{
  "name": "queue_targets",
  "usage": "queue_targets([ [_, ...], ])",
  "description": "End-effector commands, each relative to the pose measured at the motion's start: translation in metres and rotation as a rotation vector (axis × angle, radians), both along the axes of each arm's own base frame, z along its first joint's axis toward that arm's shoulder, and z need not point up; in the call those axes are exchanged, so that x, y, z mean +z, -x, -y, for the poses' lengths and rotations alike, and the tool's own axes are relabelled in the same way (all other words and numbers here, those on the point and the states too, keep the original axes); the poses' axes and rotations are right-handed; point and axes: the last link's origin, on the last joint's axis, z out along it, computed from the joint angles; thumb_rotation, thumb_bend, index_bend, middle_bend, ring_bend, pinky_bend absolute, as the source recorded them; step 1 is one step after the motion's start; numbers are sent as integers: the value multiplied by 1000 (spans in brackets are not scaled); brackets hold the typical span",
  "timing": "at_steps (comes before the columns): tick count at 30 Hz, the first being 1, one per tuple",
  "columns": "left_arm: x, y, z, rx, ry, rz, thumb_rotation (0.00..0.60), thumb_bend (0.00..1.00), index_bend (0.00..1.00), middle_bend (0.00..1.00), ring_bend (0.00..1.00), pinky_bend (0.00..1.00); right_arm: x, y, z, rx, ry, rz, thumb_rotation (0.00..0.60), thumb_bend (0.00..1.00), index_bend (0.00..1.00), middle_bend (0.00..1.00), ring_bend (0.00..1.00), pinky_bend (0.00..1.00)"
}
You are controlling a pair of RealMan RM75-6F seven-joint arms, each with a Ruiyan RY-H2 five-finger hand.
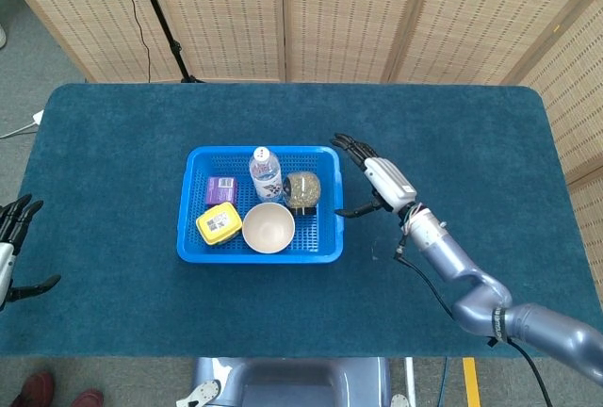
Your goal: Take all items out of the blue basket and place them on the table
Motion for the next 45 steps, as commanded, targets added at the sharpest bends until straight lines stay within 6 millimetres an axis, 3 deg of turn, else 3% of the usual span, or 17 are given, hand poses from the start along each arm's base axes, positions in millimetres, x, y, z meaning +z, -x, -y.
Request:
queue_targets([
  [1, -2, 0, -1, 6, -1, -4, 600, 57, 0, 0, 0, 0, -14, -10, 12, -20, -26, 4, 600, 0, 0, 0, 0, 0],
  [10, -1, 4, -7, 38, -11, -4, 600, 57, 0, 0, 0, 0, -47, -43, 36, -58, -111, 35, 600, 0, 0, 0, 0, 0],
  [20, 3, 9, -9, 65, -25, 6, 600, 57, 0, 0, 0, 0, -67, -73, 51, -124, -196, 119, 600, 0, 12, 10, 0, 8],
  [29, 5, 13, -11, 79, -31, 16, 600, 56, 0, 0, 0, 0, -84, -92, 54, -167, -227, 226, 600, 0, 205, 200, 123, 212],
  [34, 7, 13, -11, 79, -32, 22, 600, 57, 0, 0, 0, 0, -88, -98, 55, -173, -217, 260, 600, 0, 438, 397, 264, 313],
  [37, 8, 14, -12, 80, -36, 27, 600, 57, 0, 0, 0, 0, -88, -100, 54, -176, -215, 281, 600, 0, 485, 460, 316, 360],
  [42, 8, 14, -11, 76, -32, 30, 600, 57, 0, 0, 0, 0, -85, -101, 53, -166, -198, 298, 600, 180, 610, 572, 425, 513],
  [45, 8, 13, -11, 73, -31, 30, 600, 57, 0, 0, 0, 0, -84, -100, 53, -162, -177, 300, 600, 238, 618, 582, 451, 562],
])
